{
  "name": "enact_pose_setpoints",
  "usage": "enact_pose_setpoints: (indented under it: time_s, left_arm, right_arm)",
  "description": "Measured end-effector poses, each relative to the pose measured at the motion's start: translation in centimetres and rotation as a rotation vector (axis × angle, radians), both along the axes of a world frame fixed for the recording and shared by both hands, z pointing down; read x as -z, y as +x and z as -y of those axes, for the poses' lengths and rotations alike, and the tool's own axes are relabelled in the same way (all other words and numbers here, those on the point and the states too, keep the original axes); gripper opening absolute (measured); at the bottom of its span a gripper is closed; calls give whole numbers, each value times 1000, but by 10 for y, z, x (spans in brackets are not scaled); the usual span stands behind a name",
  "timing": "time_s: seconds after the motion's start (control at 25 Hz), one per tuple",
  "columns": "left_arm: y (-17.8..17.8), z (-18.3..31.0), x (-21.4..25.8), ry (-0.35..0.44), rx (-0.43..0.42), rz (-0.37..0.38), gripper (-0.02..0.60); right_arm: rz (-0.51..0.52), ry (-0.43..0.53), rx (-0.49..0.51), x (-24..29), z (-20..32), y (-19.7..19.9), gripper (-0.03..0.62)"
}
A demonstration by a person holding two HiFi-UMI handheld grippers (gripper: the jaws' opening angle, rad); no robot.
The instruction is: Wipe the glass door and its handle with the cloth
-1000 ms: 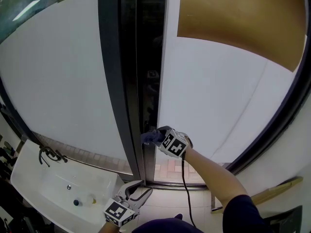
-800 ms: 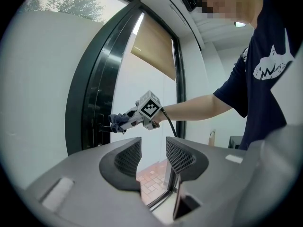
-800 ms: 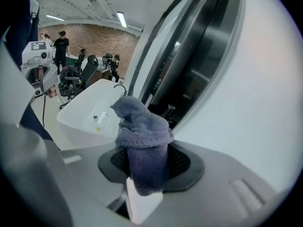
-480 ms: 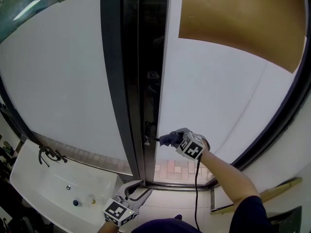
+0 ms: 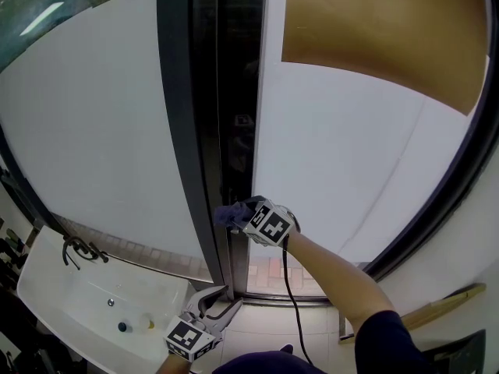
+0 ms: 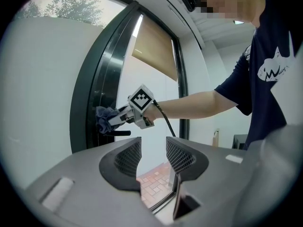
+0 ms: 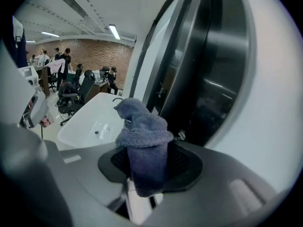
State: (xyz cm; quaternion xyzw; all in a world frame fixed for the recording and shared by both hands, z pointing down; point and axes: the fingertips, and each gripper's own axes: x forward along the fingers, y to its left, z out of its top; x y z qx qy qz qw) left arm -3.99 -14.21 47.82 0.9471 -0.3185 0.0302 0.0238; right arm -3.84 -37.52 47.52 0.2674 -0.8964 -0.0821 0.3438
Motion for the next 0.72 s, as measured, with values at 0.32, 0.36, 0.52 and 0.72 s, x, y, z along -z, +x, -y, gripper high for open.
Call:
enact_pose_setpoints:
  time_s: [0.32, 0.36, 0.52, 0.72]
  left_arm:
    - [0, 20, 17, 22, 24, 11, 166]
    - [1, 23, 19, 30, 26, 13, 166]
    - [4, 32, 30, 57, 24, 10, 166]
    - [8, 37, 33, 67, 18, 8, 166]
  right_arm:
    - [-57, -53, -38, -21, 9, 9, 149]
    - [-52, -68, -42, -22, 7, 16, 149]
    - [-44, -106, -83, -28, 3, 56, 149]
    - [-102, -95, -108, -31, -6, 99, 149]
